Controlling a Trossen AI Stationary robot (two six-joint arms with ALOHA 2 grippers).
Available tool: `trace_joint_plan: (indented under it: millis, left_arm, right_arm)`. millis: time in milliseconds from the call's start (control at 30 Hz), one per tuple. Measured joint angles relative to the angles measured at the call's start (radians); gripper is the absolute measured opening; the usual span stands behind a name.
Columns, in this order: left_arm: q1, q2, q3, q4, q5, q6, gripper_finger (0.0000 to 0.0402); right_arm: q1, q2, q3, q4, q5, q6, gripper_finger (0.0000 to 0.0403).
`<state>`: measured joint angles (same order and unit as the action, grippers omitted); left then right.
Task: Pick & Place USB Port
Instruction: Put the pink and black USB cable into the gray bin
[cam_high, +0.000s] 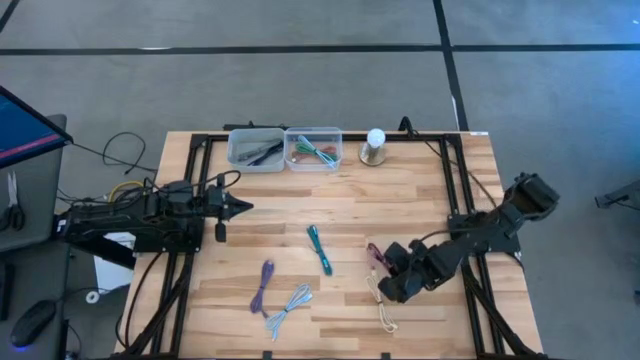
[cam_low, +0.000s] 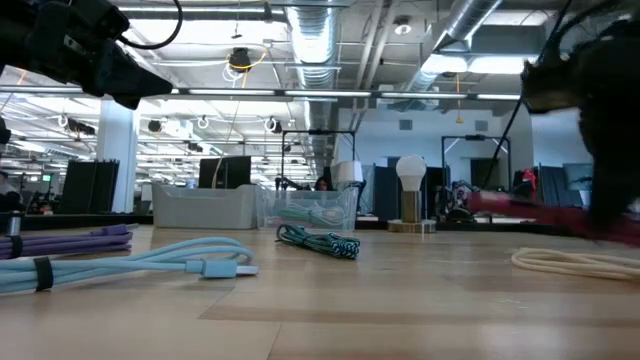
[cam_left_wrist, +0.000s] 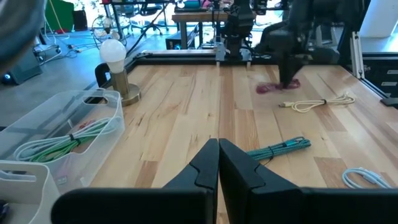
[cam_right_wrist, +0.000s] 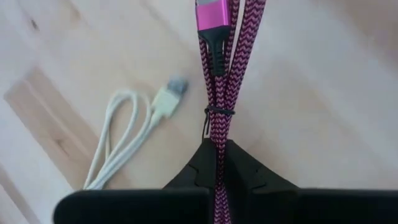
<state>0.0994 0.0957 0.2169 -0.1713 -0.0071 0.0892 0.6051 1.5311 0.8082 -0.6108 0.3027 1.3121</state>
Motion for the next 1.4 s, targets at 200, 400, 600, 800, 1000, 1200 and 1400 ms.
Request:
trace_joint_plan:
  millis: [200, 400, 600, 800, 1000, 1200, 1400]
  left_arm:
    - [0.000, 0.050, 0.000, 0.086, -0.005, -0.014, 0.0012]
    - [0.000, 0.142, 0.000, 0.236, -0.041, 0.015, 0.0012]
    - [0.000, 0.225, 0.000, 0.328, -0.045, -0.015, 0.0013]
    - [0.009, 0.268, 0.000, 0.374, -0.098, -0.019, 0.0044]
    - [0.023, 0.269, 0.000, 0.382, -0.101, -0.040, 0.0096]
    - [0.022, 0.271, 0.000, 0.392, -0.101, -0.068, 0.0137]
    - [0.021, 0.274, 0.000, 0.404, -0.101, -0.072, 0.0169]
  right_arm:
    - [-0.112, -0.098, 0.001, -0.004, 0.066, -0.241, 0.0001]
    - [-0.274, -0.119, 0.002, 0.139, 0.099, -0.584, 0.0000]
    - [-0.445, -0.085, 0.003, 0.447, 0.013, -0.905, 0.0000]
    - [-0.576, -0.019, 0.002, 0.674, -0.100, -1.075, 0.0000]
    - [-0.651, 0.101, 0.077, 0.851, -0.225, -1.170, 0.0000]
    - [-0.655, 0.249, 0.280, 0.848, -0.270, -1.272, 0.0000]
    - [-0.674, 0.362, 0.440, 0.812, -0.310, -1.315, 0.0000]
